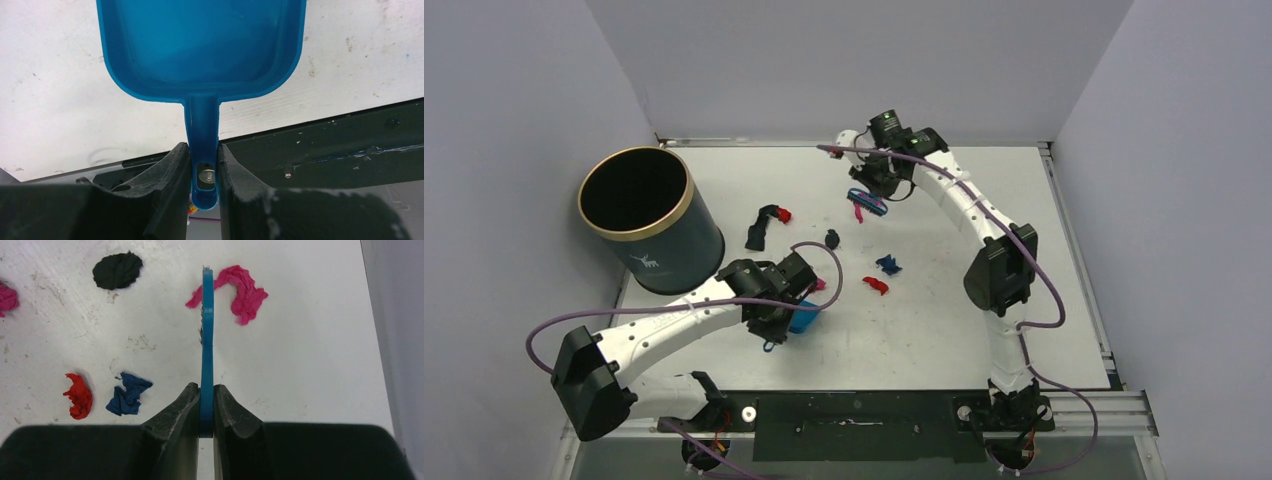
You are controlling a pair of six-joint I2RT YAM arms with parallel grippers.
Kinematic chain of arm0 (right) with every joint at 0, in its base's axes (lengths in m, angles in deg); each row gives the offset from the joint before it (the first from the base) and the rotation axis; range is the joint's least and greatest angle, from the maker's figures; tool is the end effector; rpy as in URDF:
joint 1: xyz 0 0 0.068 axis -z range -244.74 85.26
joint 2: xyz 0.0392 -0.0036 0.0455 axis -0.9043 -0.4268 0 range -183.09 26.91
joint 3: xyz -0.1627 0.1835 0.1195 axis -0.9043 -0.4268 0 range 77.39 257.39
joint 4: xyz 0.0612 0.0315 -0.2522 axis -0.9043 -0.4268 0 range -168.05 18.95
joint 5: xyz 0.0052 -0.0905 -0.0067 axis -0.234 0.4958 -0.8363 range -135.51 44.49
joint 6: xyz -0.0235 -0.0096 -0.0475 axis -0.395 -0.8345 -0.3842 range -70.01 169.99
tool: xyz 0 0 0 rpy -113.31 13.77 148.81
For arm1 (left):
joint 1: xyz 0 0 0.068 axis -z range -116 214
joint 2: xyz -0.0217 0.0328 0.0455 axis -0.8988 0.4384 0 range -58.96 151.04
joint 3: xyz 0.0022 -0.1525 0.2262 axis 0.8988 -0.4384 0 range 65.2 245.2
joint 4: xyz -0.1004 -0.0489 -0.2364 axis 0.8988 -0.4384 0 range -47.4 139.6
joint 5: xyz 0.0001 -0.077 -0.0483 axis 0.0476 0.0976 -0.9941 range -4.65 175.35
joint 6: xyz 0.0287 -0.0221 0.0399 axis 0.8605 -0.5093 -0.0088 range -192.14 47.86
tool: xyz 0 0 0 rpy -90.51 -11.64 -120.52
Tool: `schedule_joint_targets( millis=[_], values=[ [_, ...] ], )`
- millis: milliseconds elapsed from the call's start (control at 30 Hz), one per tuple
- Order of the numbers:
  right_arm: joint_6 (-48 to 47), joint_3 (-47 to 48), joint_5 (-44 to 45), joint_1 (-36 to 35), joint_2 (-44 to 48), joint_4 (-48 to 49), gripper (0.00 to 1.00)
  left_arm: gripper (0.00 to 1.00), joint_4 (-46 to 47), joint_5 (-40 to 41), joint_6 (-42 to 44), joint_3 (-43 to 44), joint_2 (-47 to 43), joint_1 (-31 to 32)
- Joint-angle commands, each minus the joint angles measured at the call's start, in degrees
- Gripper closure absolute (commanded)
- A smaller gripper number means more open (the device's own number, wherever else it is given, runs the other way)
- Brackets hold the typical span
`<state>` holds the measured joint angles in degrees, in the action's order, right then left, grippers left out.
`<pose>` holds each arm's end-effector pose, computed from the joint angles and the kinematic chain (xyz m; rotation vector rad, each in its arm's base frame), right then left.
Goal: Sweep away the paper scraps from the table
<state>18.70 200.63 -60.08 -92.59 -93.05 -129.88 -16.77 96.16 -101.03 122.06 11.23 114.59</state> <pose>0.3975 0.2202 0.3268 -1.3299 2.1411 0.2984 0.1336 -0.1520 0.2565 0.5188 2.8363 0.0436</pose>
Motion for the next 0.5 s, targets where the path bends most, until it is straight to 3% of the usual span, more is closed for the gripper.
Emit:
schedule_joint_targets(
  millis=[0,200,467],
  values=[
    [-4.67,6.19,9.4,-5.09,-2.92,-1.8,0.95,1.0,3.49,0.53,-2.9,-0.36,1.47,1.38],
    [-4.5,8.72,13.52,-8.95,-7.02,-0.38,0.95,1.0,5.93,-0.24,-4.01,-1.11,3.82,1.94],
    [-3.63,8.32,12.21,-12.53,-11.48,-1.45,0.95,1.0,7.35,-0.61,-4.29,-0.61,8.42,2.21]
  ],
)
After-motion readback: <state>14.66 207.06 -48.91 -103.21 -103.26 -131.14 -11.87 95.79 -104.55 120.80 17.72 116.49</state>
